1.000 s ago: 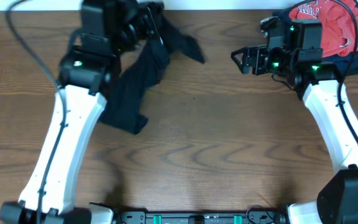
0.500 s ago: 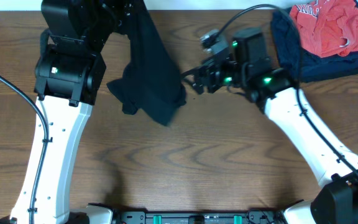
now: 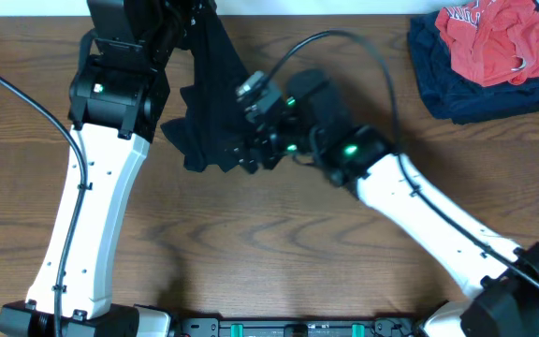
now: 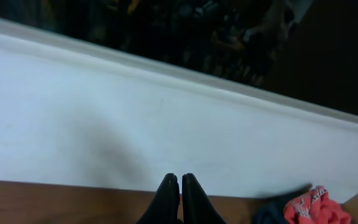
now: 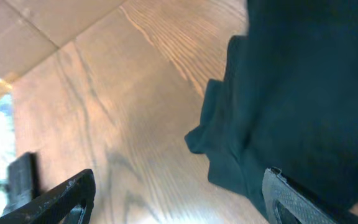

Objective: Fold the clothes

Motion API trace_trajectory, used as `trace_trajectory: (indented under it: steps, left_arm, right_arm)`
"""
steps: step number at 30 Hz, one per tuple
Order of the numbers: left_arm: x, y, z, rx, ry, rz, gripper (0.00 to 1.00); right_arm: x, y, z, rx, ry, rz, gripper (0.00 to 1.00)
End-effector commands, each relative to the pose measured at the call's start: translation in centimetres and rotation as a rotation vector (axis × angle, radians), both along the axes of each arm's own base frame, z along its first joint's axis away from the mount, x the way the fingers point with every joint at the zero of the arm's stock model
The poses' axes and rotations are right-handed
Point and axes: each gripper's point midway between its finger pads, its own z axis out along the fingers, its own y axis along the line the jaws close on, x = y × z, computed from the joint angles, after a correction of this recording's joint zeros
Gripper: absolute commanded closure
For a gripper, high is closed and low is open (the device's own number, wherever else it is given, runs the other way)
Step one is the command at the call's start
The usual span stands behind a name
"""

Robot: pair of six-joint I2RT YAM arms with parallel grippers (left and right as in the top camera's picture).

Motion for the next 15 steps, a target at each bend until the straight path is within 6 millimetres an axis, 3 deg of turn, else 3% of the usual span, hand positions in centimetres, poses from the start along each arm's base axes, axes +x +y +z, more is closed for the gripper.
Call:
trace_trajectory:
  steps: [1,7,11,15]
  left_arm:
    - [-1.2,0.8,2.6,0.005,-0.062,0.022,0.94]
    - [-3.9,1.4,4.1,0.034,-0.076,0.019,0.94]
    - [-5.7,1.8,4.5,0.041,-0.060,0.018,0.94]
    - [-7.1,2.1,4.7,0.045,-0.046,0.017,0.94]
  right_arm:
    - [2.7,-0.1,-3.8,-0.120,-0.016,-0.186,0.16]
    - [5.2,1.3,-8.3,-0.118,0.019,-0.261,0.19]
    - [6.9,1.8,-9.2,-0.086,0.000,-0.324,0.20]
    - [7.8,2.5,-8.9,-0.040,-0.023,-0.340,0.25]
